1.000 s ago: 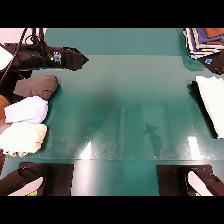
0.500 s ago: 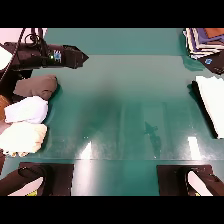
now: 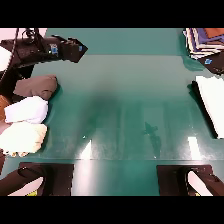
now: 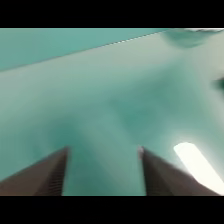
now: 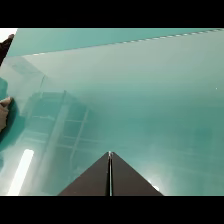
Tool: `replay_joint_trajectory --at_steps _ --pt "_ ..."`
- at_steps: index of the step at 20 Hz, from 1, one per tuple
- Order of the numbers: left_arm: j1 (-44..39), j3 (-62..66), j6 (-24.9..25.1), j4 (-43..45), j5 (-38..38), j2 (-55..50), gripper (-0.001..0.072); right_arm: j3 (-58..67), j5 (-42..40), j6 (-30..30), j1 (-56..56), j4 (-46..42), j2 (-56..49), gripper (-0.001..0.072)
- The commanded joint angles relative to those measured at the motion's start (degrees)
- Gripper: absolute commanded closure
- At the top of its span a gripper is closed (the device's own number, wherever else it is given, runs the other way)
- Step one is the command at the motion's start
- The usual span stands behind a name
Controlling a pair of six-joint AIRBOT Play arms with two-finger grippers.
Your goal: Fold the shirts.
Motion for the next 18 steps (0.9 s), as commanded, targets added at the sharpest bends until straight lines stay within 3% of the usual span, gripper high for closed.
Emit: replay_joint_trajectory --at_steps 1,7,13,14,15,16,17,18 --pt "5.68 -0.04 -8.98 21.81 -3.13 -1.6 0.0155 -0.02 0.07 0.02 0.0 0.0 0.04 0.0697" --pt "22.29 -0.04 -9.68 22.73 -13.05 -17.18 0.0154 -0.02 0.0 0.02 0.02 0.0 0.04 0.0697" --pt "24.85 -0.02 -9.92 22.56 -12.98 -28.39 0.0159 -0.02 -0.04 0.02 0.0 0.0 0.04 0.0697" --pt "24.85 -0.02 -9.94 22.56 -12.57 -28.39 0.0294 -0.02 -0.04 0.02 0.02 0.0 0.04 0.0697" --pt "24.85 0.09 -9.84 22.67 -11.96 -28.0 0.0491 -0.02 -0.09 0.02 0.02 0.0 0.04 0.0697" --pt "24.85 0.17 -9.84 22.69 -11.45 -27.47 0.0604 -0.02 -0.35 0.02 0.02 0.0 0.02 0.0697" --pt "24.85 0.15 -9.7 22.73 -10.88 -26.43 0.0678 -0.02 -0.72 0.02 0.02 0.04 0.04 0.0697" --pt "24.85 0.61 -9.7 22.73 -10.73 -25.29 0.0679 0.0 -1.18 0.02 0.02 0.31 0.04 0.0697"
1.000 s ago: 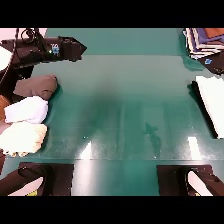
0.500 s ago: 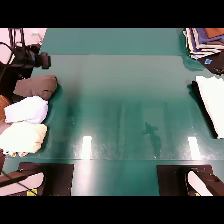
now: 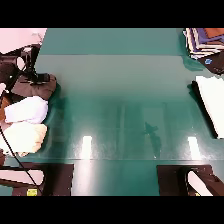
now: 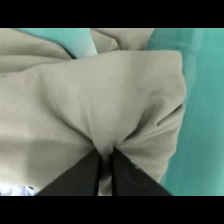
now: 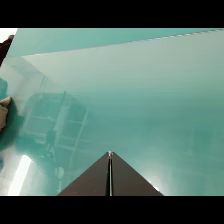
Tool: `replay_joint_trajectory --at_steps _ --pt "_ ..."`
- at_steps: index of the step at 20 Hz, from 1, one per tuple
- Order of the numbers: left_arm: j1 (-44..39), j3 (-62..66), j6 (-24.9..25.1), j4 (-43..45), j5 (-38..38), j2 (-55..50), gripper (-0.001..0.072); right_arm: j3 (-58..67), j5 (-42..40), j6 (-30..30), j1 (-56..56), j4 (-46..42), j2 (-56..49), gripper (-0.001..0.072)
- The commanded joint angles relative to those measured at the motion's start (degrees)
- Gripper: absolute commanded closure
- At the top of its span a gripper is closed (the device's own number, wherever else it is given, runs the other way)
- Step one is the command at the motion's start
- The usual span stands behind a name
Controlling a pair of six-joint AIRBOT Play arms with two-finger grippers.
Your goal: Fold the shirts.
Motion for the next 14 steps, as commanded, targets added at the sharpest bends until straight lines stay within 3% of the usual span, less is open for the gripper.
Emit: replay_joint_trajectory --at_steps 1,5,8,14 --pt "0.31 1.55 0.04 0.33 0.83 2.8 0.0679 0.02 -1.6 0.0 0.0 1.03 0.07 0.0697" --pt "0.11 10.45 1.81 -0.33 0.31 15.08 0.0679 6.34 -2.93 0.02 0.04 3.5 -0.66 0.0696" --pt "-2.6 18.53 4.72 -2.38 -4.17 24.65 0.068 14.73 -1.77 0.0 0.07 3.45 -2.8 0.0697" --pt "-20.44 21.73 5.86 -2.51 -15.02 32.5 0.0681 26.8 2.62 0.0 0.04 3.43 -8.41 0.0697"
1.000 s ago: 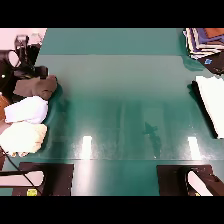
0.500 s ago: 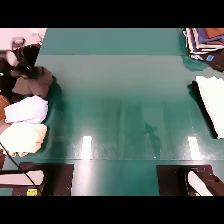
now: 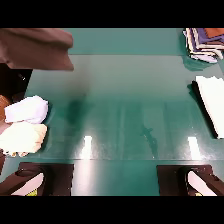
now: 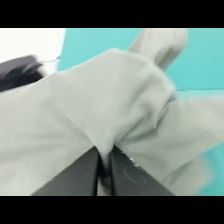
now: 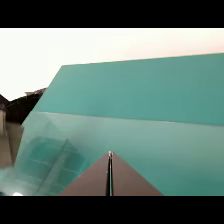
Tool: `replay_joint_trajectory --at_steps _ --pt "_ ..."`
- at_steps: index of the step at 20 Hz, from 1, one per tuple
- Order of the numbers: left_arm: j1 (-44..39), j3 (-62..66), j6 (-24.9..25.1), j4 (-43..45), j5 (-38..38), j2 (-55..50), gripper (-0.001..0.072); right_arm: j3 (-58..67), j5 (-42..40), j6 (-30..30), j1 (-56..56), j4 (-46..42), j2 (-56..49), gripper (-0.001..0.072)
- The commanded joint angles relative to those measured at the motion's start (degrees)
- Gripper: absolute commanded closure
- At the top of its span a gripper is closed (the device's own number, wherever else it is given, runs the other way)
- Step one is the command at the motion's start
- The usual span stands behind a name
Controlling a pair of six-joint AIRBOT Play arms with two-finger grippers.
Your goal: Fold the shirts.
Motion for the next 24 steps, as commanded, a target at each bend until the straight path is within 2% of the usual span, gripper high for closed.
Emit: replay_joint_trajectory --at_steps 1,5,8,9,11,14,18,22,24 --pt "-11.45 -0.02 -0.72 -0.31 -7.34 2.67 0.0681 6.8 4.52 0.0 0.07 0.11 -3.19 0.0696" --pt "-26.14 -9.55 -6.25 -2.89 -11.98 -0.59 0.0679 10.71 9.62 0.0 0.04 0.04 -5.05 0.0697" --pt "-34.77 -19.19 -6.54 -8.87 -6.01 -3.74 0.0677 10.62 9.64 0.0 0.04 -0.11 -4.2 0.0697" --pt "-36.81 -22.21 -6.4 -10.75 -1.95 -4.83 0.0637 10.64 9.66 0.0 0.04 -0.35 -3.89 0.0696" --pt "-38.84 -25.62 -6.34 -11.98 5.4 -6.99 0.0076 10.64 9.81 0.0 -0.07 -0.44 -3.45 0.0697" --pt "-36.5 -25.73 -6.34 -6.75 11.28 -10.36 0.0094 10.64 10.29 -0.02 -0.07 -0.46 -2.86 0.0697" --pt "-24.37 -25.79 -5.62 -10.75 10.23 -16.26 0.0094 10.62 14.01 0.0 -0.07 -0.46 -2.71 0.0697" --pt "-15.58 -25.77 2.1 -19.28 6.23 -25.51 0.0094 10.23 16.7 0.0 -0.07 -0.42 -2.82 0.0697" --pt "-13.79 -25.77 5.77 -22.01 5.68 -29.66 0.0094 7.48 16.72 0.0 -0.07 -0.39 -1.99 0.0697"
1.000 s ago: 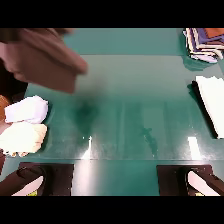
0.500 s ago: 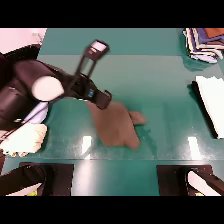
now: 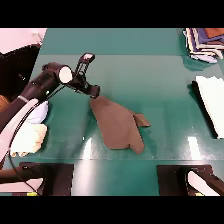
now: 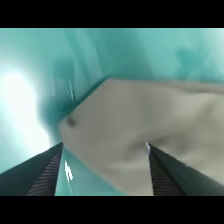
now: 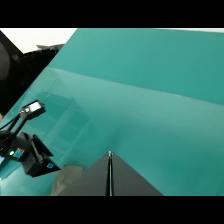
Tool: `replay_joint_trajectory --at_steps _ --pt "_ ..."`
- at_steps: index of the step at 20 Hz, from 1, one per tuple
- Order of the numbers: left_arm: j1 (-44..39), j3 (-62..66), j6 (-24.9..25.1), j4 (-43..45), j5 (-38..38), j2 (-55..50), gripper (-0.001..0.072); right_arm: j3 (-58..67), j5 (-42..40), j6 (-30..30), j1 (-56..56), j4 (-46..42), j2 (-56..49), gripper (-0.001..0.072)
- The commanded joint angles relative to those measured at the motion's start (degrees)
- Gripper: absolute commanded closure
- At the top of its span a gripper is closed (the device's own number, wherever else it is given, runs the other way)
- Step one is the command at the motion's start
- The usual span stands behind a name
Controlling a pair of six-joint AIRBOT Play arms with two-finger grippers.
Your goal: Fold the shirts.
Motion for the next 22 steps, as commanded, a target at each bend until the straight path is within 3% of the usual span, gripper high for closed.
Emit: replay_joint_trajectory --at_steps 1,4,6,7,13,14,15,16,18,22 --pt "4.15 -0.04 7.1 -5.99 -1.07 -7.08 0.0094 -4.22 1.05 0.02 0.0 0.04 1.36 0.0697" --pt "4.15 0.07 9.11 -8.39 0.5 -9.55 0.0108 -12.92 -0.94 0.04 -0.07 -0.13 4.31 0.0697" --pt "4.15 0.37 9.2 -8.28 1.62 -9.57 0.0528 -19.61 -2.38 0.02 -0.04 -0.15 6.43 0.0697" --pt "4.15 0.92 9.22 -7.56 1.88 -9.55 0.0673 -23.02 -2.36 0.04 -0.04 -0.13 7.13 0.0697" --pt "4.15 8.33 7.91 8.44 -1.16 -1.38 0.0678 -47.12 -1.46 0.22 2.34 -5.14 7.93 0.0694" --pt "4.17 8.57 7.91 9.86 -1.03 0.48 0.0678 -52.0 -1.77 0.22 3.96 -5.38 7.93 0.0544" --pt "4.15 8.57 7.93 10.8 -0.68 1.92 0.0678 -56.33 -2.78 0.22 5.99 -5.25 7.76 0.026" --pt "4.15 8.57 7.91 11.02 -0.59 2.73 0.0678 -60.48 -3.89 0.22 8.79 -4.15 6.88 0.0188" --pt "4.15 8.55 7.89 10.69 -0.81 2.93 0.0678 -66.1 -8.26 0.17 15.63 -1.81 3.48 0.0188" --pt "4.15 8.39 7.15 10.54 -0.7 2.93 0.0678 -67.8 -23.17 -5.81 30.34 7.98 -6.91 0.0188"
